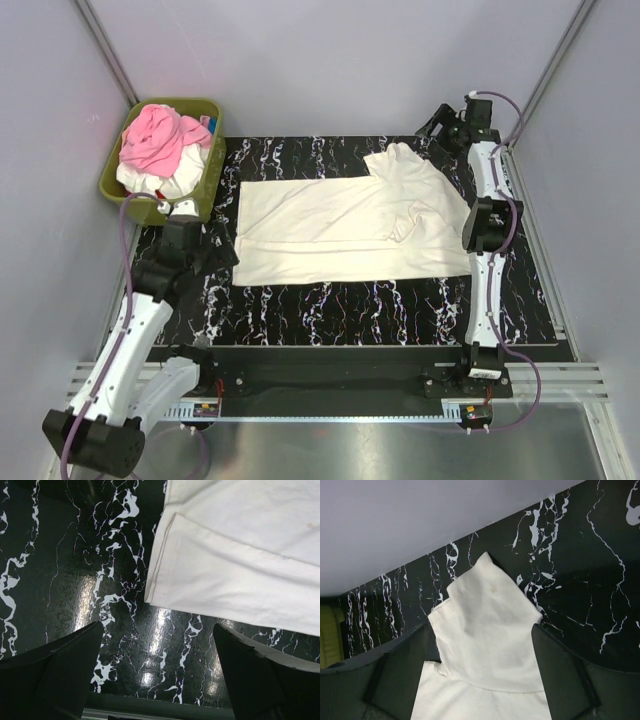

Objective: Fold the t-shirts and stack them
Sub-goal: Fold the tshirt

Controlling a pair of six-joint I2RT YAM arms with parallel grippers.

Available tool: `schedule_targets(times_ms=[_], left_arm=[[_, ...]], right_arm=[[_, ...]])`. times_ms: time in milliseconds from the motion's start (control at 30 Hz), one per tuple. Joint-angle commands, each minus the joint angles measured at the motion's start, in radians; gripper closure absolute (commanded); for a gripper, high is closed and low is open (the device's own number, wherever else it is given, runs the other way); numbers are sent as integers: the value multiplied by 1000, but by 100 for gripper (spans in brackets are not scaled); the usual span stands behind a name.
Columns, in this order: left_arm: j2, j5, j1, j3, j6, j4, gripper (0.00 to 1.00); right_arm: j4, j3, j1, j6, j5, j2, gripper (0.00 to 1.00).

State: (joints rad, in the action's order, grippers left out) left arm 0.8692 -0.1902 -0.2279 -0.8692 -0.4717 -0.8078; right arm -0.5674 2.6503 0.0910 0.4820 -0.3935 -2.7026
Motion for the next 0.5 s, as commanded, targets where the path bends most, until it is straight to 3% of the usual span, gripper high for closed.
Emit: schedule_targets(times_ms=[0,100,467], left_arm=[[-94,46,-7,5,50,30,1],[-125,23,-11,9,59,51,1],[-139,12,-18,7,51,47,1]], right_arm=[[109,89,-16,0,13,-35,10],[132,135,-33,27,27,-129,13],[175,129,-82,138,90,-240,21]])
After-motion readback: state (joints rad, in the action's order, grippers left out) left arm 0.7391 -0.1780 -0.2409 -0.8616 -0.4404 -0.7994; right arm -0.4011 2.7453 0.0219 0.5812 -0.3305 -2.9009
